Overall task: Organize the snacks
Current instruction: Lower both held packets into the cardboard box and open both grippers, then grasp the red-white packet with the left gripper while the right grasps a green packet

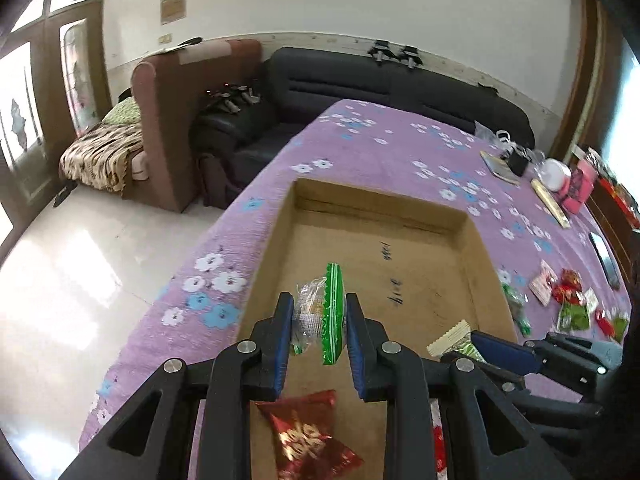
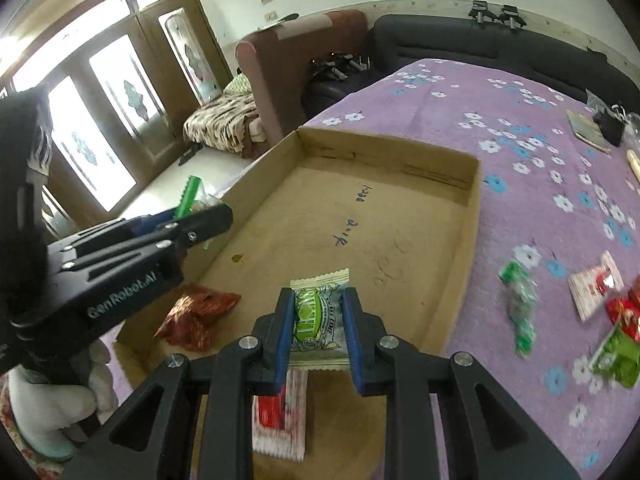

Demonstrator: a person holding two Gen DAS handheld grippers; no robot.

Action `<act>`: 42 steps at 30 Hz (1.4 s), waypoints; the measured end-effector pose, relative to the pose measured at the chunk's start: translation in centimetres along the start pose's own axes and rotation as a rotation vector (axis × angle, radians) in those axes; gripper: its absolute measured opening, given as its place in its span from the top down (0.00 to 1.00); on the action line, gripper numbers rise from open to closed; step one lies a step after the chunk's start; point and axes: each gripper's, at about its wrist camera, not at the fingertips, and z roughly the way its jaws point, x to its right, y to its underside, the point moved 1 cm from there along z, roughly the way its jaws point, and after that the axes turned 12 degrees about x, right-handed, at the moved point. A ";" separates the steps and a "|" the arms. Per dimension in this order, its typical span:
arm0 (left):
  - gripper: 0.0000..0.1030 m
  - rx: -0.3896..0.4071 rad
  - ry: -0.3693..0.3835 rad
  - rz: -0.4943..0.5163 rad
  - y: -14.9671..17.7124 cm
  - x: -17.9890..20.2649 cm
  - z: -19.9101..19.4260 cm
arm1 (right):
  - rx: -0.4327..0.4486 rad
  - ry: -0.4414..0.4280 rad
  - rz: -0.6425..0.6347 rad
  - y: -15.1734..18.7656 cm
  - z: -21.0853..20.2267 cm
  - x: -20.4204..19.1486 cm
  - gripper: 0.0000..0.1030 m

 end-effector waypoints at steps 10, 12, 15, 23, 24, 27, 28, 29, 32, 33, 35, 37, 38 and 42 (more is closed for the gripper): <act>0.50 0.027 -0.043 -0.001 0.4 0.5 -1.8 | 0.056 0.007 0.005 -0.6 -2.0 0.2 0.68; 0.33 0.051 -0.058 0.015 0.5 1.2 -2.8 | 0.090 0.016 -0.003 -0.5 -3.6 0.4 0.64; 0.24 0.080 -0.065 0.064 0.6 3.0 -4.4 | 0.138 0.049 -0.021 0.0 -6.0 0.8 0.54; 0.19 0.095 0.051 0.060 0.6 7.0 -6.9 | 0.241 0.221 -0.064 0.9 -11.4 3.7 0.38; 0.19 0.101 0.065 0.055 0.6 7.5 -7.2 | 0.245 0.246 -0.078 1.0 -11.7 4.0 0.38; 0.19 0.105 0.101 0.054 0.8 8.9 -7.6 | 0.280 0.337 -0.099 1.5 -13.0 5.7 0.34; 0.19 0.105 0.108 0.056 1.0 9.4 -7.8 | 0.292 0.362 -0.093 1.7 -13.4 6.4 0.33; 0.19 0.102 0.118 0.059 1.1 9.9 -7.9 | 0.295 0.384 -0.079 1.9 -13.9 7.3 0.33; 0.19 0.103 0.153 0.055 1.2 11.5 -8.3 | 0.300 0.428 -0.029 2.4 -14.8 9.3 0.33; 0.19 0.103 0.166 0.062 1.2 12.1 -8.3 | 0.302 0.440 -0.021 2.5 -15.1 9.9 0.33; 0.19 0.098 0.181 0.086 1.0 13.5 -8.4 | 0.283 0.454 -0.022 2.7 -15.5 11.1 0.33; 0.19 0.099 0.211 0.094 0.7 14.6 -8.5 | 0.279 0.465 -0.016 2.8 -16.1 12.3 0.33; 0.19 0.100 0.226 0.099 0.6 15.1 -8.6 | 0.286 0.467 -0.009 2.9 -16.7 13.1 0.33; 0.18 0.080 0.253 0.138 1.3 16.7 -8.0 | 0.291 0.479 0.086 4.0 -19.5 17.4 0.33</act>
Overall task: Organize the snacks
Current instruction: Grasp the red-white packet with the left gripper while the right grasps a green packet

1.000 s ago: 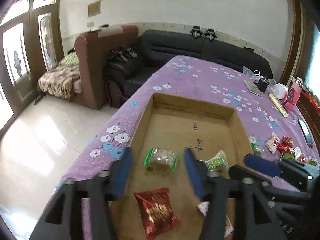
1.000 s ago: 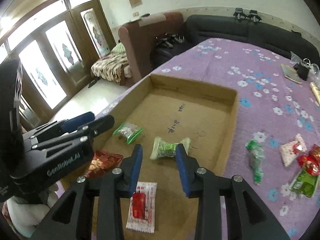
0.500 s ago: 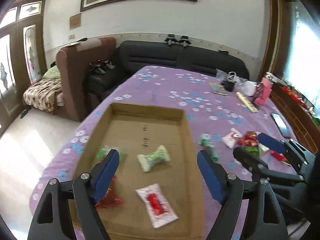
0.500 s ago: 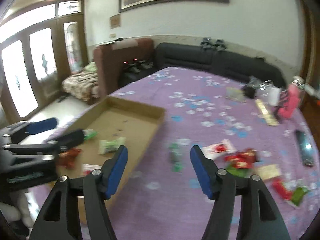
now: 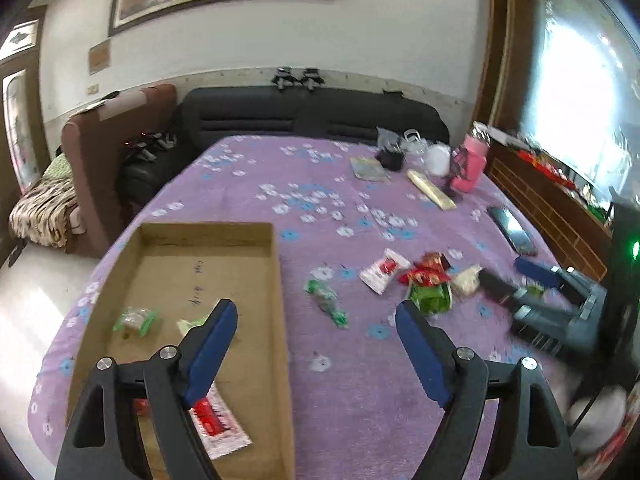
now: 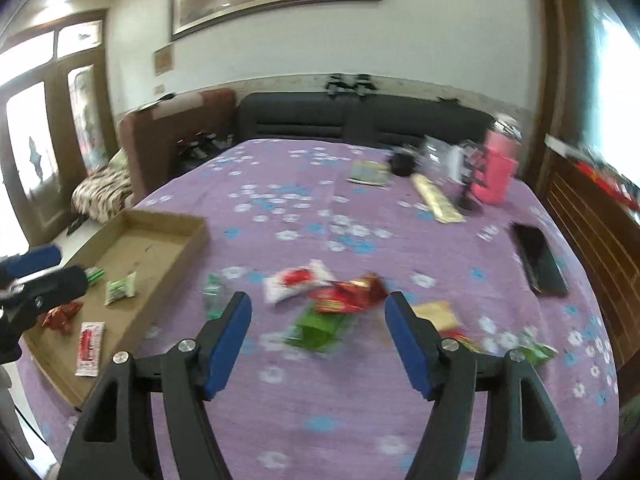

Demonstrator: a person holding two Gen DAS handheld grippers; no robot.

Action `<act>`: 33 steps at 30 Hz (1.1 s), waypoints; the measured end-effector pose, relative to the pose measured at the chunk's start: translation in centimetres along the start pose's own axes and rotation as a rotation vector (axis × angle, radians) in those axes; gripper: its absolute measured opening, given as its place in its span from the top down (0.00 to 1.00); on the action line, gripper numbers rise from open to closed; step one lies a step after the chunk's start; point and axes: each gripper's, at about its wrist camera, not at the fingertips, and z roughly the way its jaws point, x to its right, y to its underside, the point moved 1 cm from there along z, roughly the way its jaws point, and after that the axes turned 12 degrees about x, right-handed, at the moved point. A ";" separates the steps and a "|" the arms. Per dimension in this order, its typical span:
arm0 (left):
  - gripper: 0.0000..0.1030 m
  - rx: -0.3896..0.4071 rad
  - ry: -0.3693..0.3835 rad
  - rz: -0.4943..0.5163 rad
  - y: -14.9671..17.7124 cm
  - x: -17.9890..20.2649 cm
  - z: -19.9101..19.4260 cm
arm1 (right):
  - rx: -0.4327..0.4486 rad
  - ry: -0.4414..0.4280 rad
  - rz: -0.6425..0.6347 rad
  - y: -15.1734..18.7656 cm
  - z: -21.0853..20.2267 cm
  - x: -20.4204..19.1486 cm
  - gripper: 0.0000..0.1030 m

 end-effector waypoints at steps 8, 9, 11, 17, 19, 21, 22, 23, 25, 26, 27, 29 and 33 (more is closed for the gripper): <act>0.18 -0.076 0.080 -0.041 1.3 1.0 3.4 | -0.165 -0.117 0.310 2.5 3.1 7.7 0.52; 0.18 -0.079 0.077 -0.040 1.2 1.0 3.7 | -0.195 -0.132 0.331 2.6 4.2 7.6 0.53; 0.18 -0.080 0.087 -0.046 0.8 0.9 4.4 | -0.219 -0.177 0.347 2.5 5.4 6.3 0.53; 0.18 -0.141 0.118 -0.059 -0.1 0.7 7.8 | -0.265 -0.150 0.296 2.7 9.3 2.4 0.53; 0.18 -0.157 0.119 -0.028 -0.4 1.3 9.1 | -0.278 -0.143 0.281 3.1 10.0 1.9 0.53; 0.18 -0.176 0.116 0.010 -0.6 2.1 10.7 | -0.278 -0.146 0.281 3.3 10.5 1.7 0.53; 0.18 -0.191 0.121 0.031 -0.7 2.7 11.8 | -0.284 -0.157 0.288 3.5 10.9 1.6 0.53; 0.18 -0.203 0.129 0.044 -0.7 3.1 12.5 | -0.292 -0.161 0.294 3.7 11.1 1.6 0.53; 0.18 -0.223 0.149 0.064 -0.6 4.0 14.1 | -0.286 -0.187 0.293 3.9 11.1 1.6 0.67; 0.18 -0.238 0.156 0.079 -0.5 4.5 14.9 | -0.287 -0.195 0.303 3.9 11.2 1.6 0.68; 0.18 -0.245 0.158 0.088 -0.5 4.7 15.5 | -0.292 -0.189 0.303 4.0 11.1 1.7 0.70; 0.18 -0.246 0.154 0.120 -0.7 5.0 16.4 | -0.293 -0.198 0.307 4.0 10.7 2.0 0.70; 0.18 -0.256 0.168 0.182 -1.1 5.9 17.9 | -0.285 -0.216 0.341 3.6 9.7 2.9 0.70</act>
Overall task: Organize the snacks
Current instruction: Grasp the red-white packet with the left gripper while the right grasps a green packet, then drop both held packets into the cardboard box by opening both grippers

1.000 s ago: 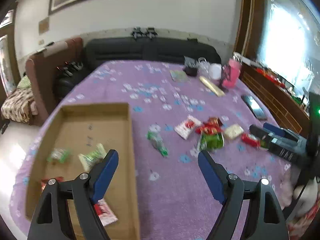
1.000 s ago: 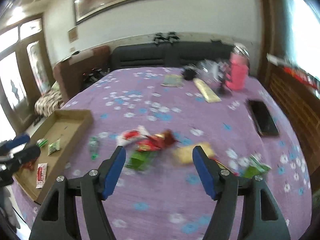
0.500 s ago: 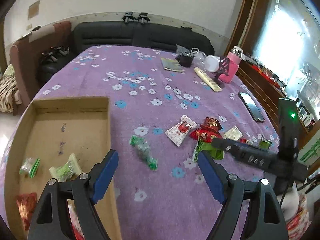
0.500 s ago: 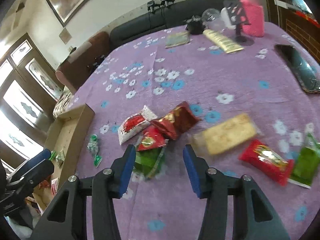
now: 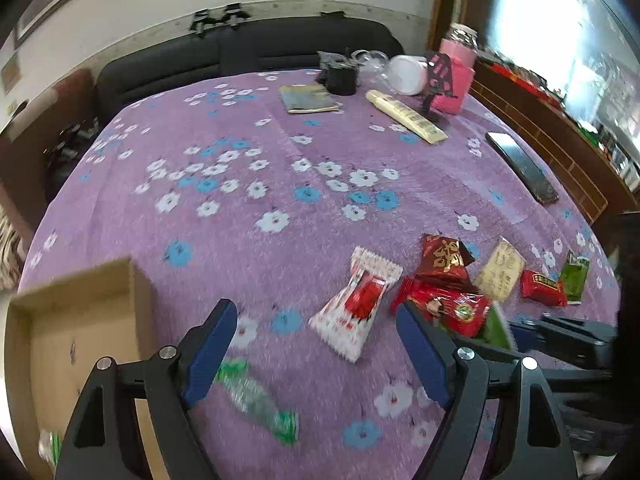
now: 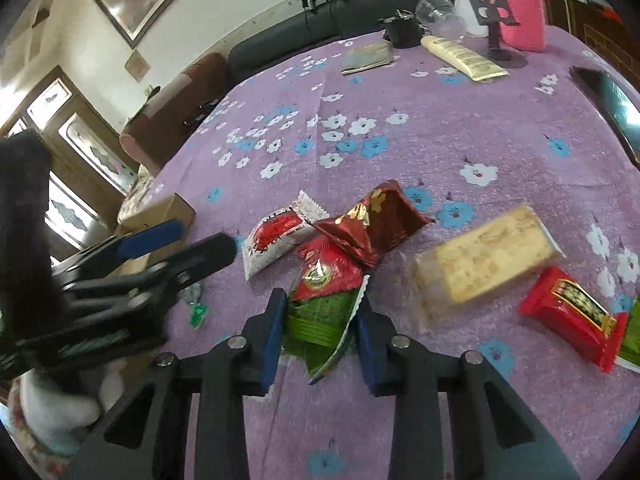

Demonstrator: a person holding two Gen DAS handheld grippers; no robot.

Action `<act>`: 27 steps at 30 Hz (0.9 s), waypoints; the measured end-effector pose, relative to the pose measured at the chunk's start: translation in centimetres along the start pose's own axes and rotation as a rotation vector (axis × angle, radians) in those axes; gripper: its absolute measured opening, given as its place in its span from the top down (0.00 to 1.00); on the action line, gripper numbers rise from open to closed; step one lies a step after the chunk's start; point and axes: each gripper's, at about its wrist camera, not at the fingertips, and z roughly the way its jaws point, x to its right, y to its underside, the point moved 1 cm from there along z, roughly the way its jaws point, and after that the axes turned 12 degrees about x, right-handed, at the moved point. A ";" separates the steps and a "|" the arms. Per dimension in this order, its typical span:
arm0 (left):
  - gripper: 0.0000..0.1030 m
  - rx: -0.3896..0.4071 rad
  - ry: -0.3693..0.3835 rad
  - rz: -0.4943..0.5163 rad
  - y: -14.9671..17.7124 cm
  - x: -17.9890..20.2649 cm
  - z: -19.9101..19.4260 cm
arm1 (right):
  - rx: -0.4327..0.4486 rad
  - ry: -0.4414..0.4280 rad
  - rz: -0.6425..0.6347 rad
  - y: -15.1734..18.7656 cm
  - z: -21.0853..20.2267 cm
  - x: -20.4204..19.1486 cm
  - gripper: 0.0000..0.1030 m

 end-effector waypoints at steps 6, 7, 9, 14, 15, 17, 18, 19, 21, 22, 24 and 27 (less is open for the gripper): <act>0.18 -0.070 0.044 0.123 0.3 2.5 3.5 | 0.009 -0.008 0.056 -0.8 -0.9 1.9 0.70; 0.20 -0.079 0.050 0.145 0.3 2.9 3.8 | 0.012 -0.004 0.060 -1.0 -0.9 2.2 0.70; 0.34 -0.094 0.056 0.174 0.4 3.7 4.2 | 0.008 -0.005 0.078 -1.0 -0.8 2.6 0.70; 0.75 -0.085 0.060 0.133 0.3 3.6 4.1 | 0.004 -0.034 0.102 -1.0 -1.0 2.7 0.70; 0.75 -0.081 0.059 0.119 0.3 3.5 3.9 | 0.008 -0.041 0.101 -1.0 -1.1 2.6 0.70; 0.75 -0.071 0.063 0.100 0.3 3.2 3.2 | 0.023 -0.048 0.094 -1.1 -1.3 2.5 0.70; 0.75 -0.056 0.061 0.087 0.2 3.0 2.5 | 0.032 -0.053 0.093 -1.1 -1.5 2.4 0.70; 0.75 -0.046 0.062 0.081 0.2 2.9 2.0 | 0.042 -0.058 0.091 -1.2 -1.6 2.3 0.70; 0.75 -0.022 0.070 0.067 0.2 2.8 0.5 | 0.056 -0.069 0.086 -1.2 -1.8 2.1 0.70; 0.75 -0.009 0.072 0.061 0.2 2.7 -0.4 | 0.063 -0.073 0.078 -1.2 -1.9 1.9 0.70; 0.75 0.017 0.077 0.050 0.3 2.5 -2.0 | 0.076 -0.086 0.067 -1.2 -2.1 1.5 0.70; 0.75 0.070 0.074 -0.002 0.7 1.3 -5.3 | 0.097 -0.095 0.035 -1.1 -2.3 0.8 0.70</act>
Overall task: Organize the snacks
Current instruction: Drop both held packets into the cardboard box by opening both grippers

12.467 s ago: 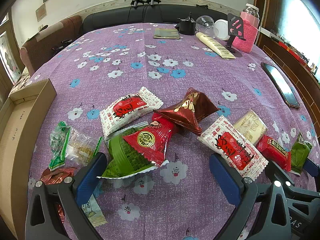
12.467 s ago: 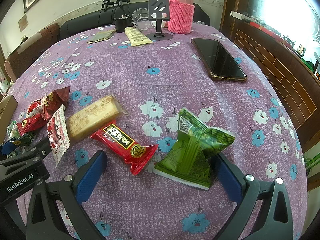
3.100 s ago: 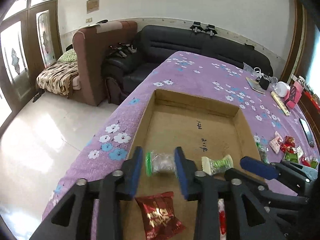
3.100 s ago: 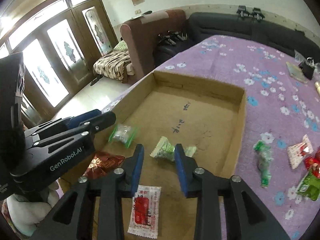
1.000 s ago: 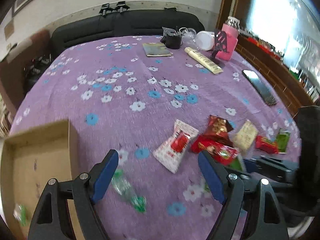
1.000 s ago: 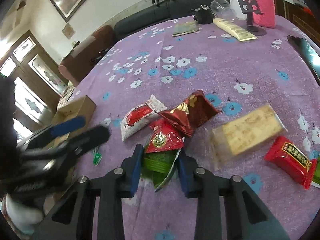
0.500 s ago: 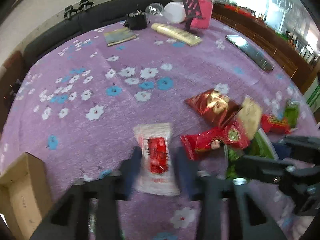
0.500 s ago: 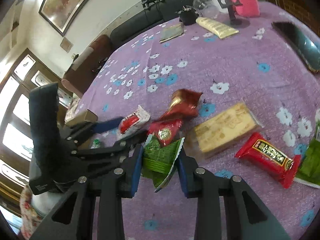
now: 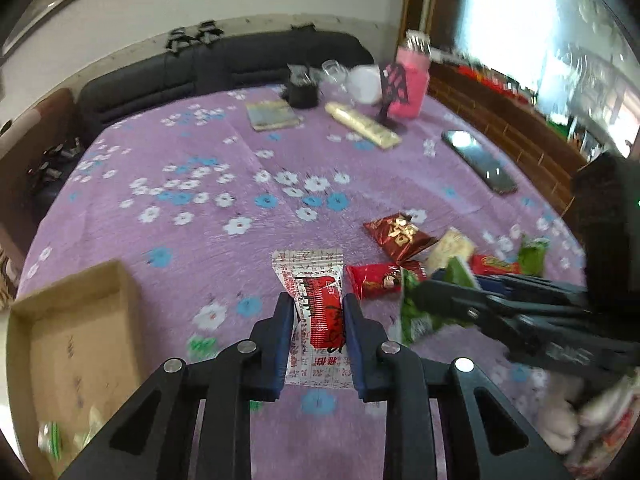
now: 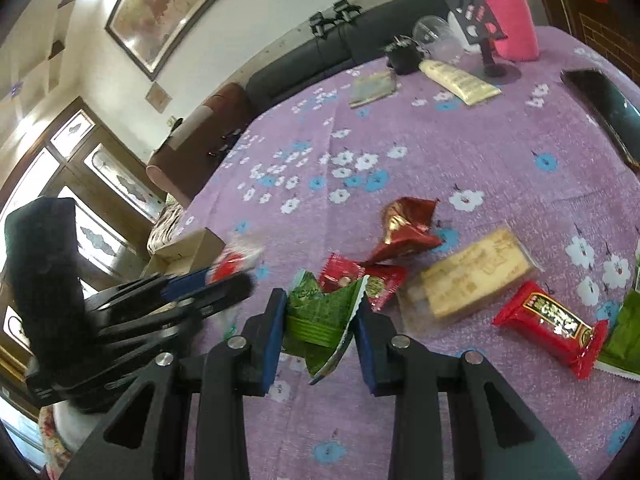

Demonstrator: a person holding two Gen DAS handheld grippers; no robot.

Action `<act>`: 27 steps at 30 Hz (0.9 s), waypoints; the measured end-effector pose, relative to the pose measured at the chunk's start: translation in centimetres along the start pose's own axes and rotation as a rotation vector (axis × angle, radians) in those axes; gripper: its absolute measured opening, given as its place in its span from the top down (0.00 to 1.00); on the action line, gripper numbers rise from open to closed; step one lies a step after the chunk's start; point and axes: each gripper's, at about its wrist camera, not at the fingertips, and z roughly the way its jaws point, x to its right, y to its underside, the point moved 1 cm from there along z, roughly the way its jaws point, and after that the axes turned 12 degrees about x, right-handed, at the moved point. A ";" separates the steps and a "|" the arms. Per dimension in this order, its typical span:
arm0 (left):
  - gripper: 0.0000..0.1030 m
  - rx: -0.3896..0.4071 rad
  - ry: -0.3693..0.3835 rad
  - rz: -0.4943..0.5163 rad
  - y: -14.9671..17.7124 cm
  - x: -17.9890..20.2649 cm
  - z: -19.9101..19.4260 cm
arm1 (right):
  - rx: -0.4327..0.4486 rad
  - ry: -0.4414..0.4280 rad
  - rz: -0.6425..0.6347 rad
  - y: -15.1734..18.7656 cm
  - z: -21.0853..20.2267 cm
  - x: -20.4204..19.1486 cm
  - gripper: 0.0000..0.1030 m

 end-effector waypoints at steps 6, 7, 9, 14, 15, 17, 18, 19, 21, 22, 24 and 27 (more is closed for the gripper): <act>0.75 0.089 -0.101 -0.101 1.5 -4.9 -6.6 | 0.007 -0.018 -0.050 0.7 0.1 -1.5 0.70; 0.75 0.094 -0.131 -0.124 1.9 -6.3 -7.6 | 0.006 -0.018 -0.066 0.9 0.1 -2.0 0.70; 0.75 0.097 -0.177 -0.180 2.9 -9.0 -9.1 | -0.003 -0.020 -0.095 1.2 0.3 -3.0 0.69; 0.75 0.089 -0.276 -0.248 4.9 -14.4 -11.5 | -0.039 -0.051 -0.166 2.1 0.4 -7.4 0.69; 0.75 0.084 -0.290 -0.259 5.3 -15.3 -11.6 | -0.048 -0.069 -0.183 2.3 0.5 -8.9 0.69; 0.75 0.079 -0.308 -0.273 5.9 -16.4 -11.6 | -0.063 -0.098 -0.218 2.6 0.9 -11.3 0.69; 0.75 0.075 -0.312 -0.285 6.4 -17.1 -11.4 | -0.073 -0.111 -0.239 2.9 1.2 -12.6 0.69; 0.75 0.071 -0.310 -0.292 6.6 -17.3 -11.3 | -0.086 -0.126 -0.259 3.2 1.5 -13.8 0.69; 0.75 0.057 -0.317 -0.301 7.2 -18.0 -10.7 | -0.110 -0.149 -0.287 4.0 2.2 -15.7 0.69; 0.75 0.051 -0.323 -0.302 7.4 -18.2 -10.5 | -0.126 -0.163 -0.306 4.6 2.7 -16.9 0.69; 0.75 0.039 -0.337 -0.306 8.0 -18.7 -10.2 | -0.157 -0.190 -0.337 5.8 3.7 -19.0 0.69; 0.75 0.032 -0.338 -0.318 8.6 -19.4 -10.1 | -0.195 -0.211 -0.378 7.5 5.1 -21.3 0.69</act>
